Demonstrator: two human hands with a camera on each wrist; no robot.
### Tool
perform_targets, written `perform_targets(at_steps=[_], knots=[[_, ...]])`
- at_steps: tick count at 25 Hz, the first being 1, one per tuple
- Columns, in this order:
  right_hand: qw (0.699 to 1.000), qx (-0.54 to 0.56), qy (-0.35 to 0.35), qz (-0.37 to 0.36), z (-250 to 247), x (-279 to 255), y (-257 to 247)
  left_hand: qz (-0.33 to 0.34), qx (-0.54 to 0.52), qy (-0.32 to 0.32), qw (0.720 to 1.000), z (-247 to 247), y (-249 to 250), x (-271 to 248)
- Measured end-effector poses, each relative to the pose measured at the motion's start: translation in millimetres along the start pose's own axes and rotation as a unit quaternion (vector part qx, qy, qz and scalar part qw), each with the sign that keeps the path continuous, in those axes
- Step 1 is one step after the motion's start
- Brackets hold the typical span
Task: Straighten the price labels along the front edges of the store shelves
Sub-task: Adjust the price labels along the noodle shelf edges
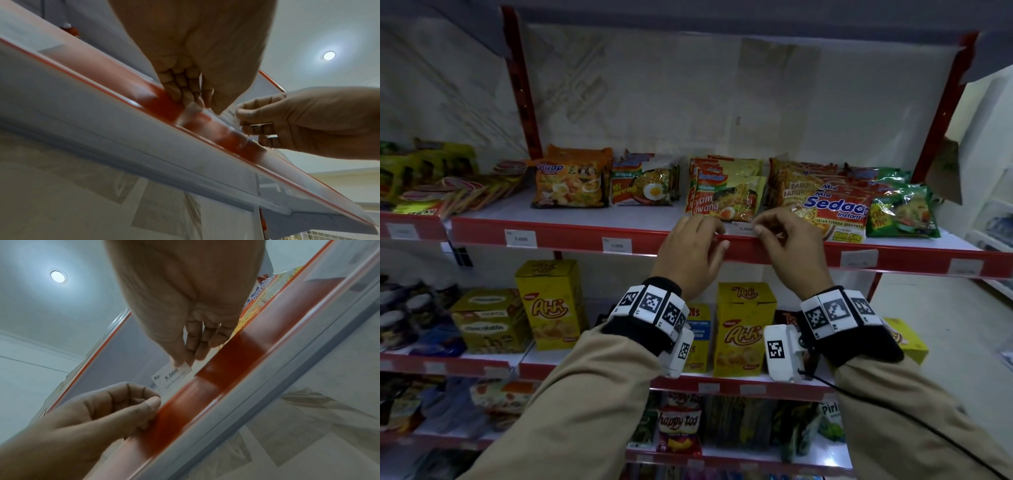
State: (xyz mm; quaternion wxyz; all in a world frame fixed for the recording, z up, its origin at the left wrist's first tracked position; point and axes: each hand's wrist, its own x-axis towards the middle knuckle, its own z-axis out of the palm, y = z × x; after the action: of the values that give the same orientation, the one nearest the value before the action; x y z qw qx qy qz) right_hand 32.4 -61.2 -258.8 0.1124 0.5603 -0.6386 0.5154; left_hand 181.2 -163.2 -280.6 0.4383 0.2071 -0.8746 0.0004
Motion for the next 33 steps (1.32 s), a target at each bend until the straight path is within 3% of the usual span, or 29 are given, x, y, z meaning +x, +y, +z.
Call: perform_targets(at_steps=[5,12,24,33], knots=[[0.994,-0.099,-0.047,-0.011,12.7,0.1,-1.4,-0.020,0.012,-0.001,1.000,-9.9,-12.3,-4.3],[0.989,-0.122,-0.072,-0.031,15.6,-0.6,-4.0,0.005,-0.022,-0.007,1.000,-10.5,-15.8,-3.9],[0.960,-0.236,-0.142,-0.058,10.8,1.3,-0.8,-0.003,0.072,-0.050,0.996,-14.1,-10.7,-2.3],[0.963,-0.215,-0.156,-0.051,7.5,-0.1,-3.5,-0.034,0.049,-0.064,0.996,-16.4,-8.5,-5.5]])
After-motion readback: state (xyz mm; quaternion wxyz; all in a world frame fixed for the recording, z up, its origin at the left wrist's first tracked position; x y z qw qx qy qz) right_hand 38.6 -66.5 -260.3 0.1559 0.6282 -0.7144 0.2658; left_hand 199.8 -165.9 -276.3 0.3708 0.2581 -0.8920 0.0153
